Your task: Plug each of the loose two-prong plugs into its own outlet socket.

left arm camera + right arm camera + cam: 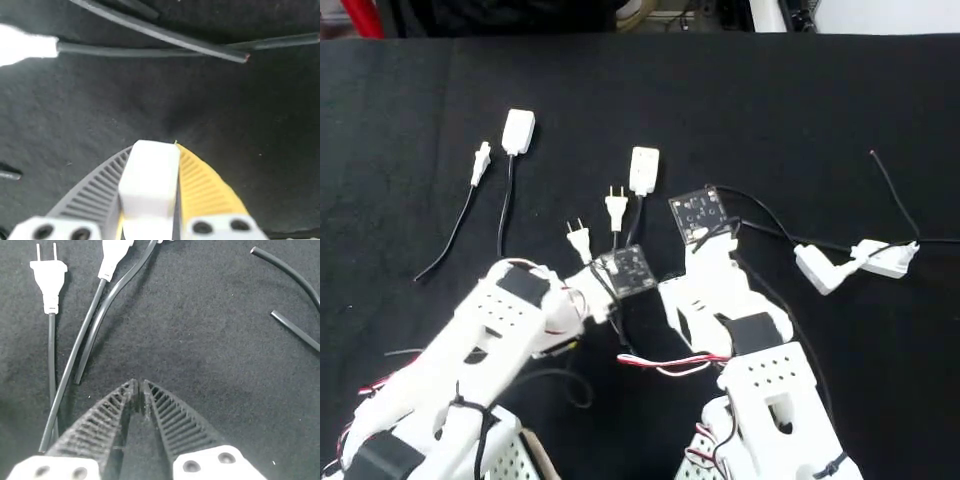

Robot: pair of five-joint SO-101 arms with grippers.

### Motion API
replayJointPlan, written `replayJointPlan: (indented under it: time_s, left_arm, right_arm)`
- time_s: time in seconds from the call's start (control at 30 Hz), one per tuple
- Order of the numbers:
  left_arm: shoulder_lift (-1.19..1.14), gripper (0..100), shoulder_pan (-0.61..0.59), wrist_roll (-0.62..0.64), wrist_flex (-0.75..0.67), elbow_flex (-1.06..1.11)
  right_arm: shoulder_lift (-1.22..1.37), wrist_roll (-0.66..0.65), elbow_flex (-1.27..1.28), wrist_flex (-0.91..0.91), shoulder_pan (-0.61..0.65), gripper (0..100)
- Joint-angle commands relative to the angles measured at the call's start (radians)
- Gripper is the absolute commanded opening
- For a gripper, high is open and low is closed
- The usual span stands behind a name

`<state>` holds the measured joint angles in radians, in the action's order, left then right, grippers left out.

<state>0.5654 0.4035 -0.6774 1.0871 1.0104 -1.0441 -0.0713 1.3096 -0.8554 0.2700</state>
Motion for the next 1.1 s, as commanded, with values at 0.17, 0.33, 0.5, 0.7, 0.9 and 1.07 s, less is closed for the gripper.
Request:
replayJointPlan:
  time_s: [0.17,0.33,0.5,0.7,0.9,1.07]
  left_arm:
    - [0.020,11,0.042,0.072,-0.071,0.041]
    - [0.029,24,0.035,0.124,-0.137,0.077]
    - [0.031,24,0.033,0.137,-0.132,0.056]
    - [0.031,24,-0.042,0.081,-0.130,0.030]
    - [0.032,21,-0.127,-0.023,-0.132,0.005]
    - [0.032,20,-0.166,-0.063,-0.130,-0.054]
  right_arm:
    - [-0.018,-0.006,-0.005,0.014,0.006,1.5]
    - [-0.018,-0.006,-0.007,0.014,0.006,1.5]
    - [-0.018,-0.009,-0.005,0.014,0.006,1.5]
    - [-0.018,-0.009,-0.005,0.012,0.006,1.5]
    - [-0.018,-0.011,-0.005,0.012,0.006,1.5]
    - [-0.018,-0.011,-0.005,0.012,0.008,1.5]
